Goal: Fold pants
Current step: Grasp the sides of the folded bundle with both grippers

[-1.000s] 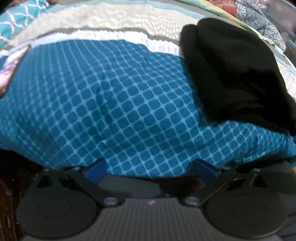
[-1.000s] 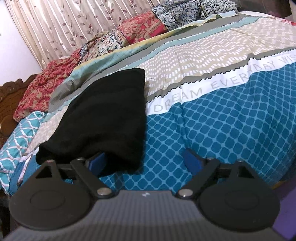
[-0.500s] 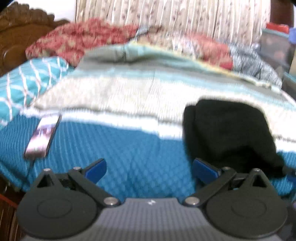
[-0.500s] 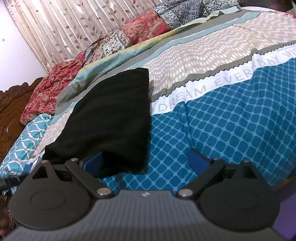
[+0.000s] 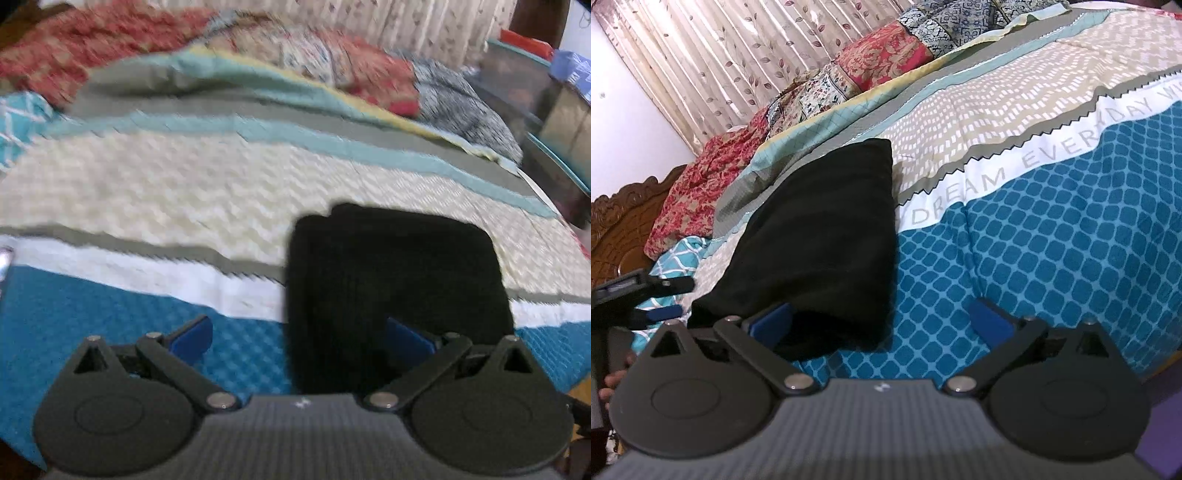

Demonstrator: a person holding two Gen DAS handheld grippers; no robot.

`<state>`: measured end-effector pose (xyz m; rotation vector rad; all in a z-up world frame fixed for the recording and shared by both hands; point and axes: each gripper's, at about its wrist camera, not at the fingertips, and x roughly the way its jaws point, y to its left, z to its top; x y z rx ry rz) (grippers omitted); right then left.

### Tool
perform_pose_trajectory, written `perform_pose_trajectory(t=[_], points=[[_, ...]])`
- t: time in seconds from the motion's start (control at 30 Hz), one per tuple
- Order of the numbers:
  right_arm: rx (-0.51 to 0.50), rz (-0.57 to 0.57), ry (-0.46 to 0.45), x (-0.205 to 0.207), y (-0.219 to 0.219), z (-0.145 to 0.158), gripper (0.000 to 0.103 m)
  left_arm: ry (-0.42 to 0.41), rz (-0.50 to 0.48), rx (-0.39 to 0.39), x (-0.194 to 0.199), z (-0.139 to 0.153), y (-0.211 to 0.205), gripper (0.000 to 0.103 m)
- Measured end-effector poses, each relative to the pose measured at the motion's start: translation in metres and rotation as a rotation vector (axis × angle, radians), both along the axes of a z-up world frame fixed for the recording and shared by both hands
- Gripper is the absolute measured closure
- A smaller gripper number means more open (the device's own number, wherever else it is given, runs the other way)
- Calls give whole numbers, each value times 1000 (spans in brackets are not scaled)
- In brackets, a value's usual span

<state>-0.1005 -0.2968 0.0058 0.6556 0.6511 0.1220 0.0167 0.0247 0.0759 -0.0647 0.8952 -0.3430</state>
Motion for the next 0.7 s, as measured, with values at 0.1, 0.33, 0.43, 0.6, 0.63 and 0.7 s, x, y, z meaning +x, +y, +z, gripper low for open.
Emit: perform_pose_trajectory(t=[0.1, 0.33, 0.43, 0.6, 0.63, 0.7], points=[[12, 2, 0, -1, -3, 0, 0, 75, -25, -35, 7, -20, -6, 0], [45, -9, 11, -1, -9, 1, 0, 258, 20, -271, 20, -51, 27, 0], [78, -25, 15, 0, -15, 4, 0, 289, 8, -280, 29, -52, 25, 0], [202, -68, -24, 9, -35, 7, 0, 393, 7, -393, 53, -53, 31, 0], [207, -68, -24, 13, -38, 8, 0, 404, 4, -430, 57, -54, 33, 0], [185, -46, -22, 22, -38, 12, 0, 429, 1, -472, 63, -59, 33, 0]])
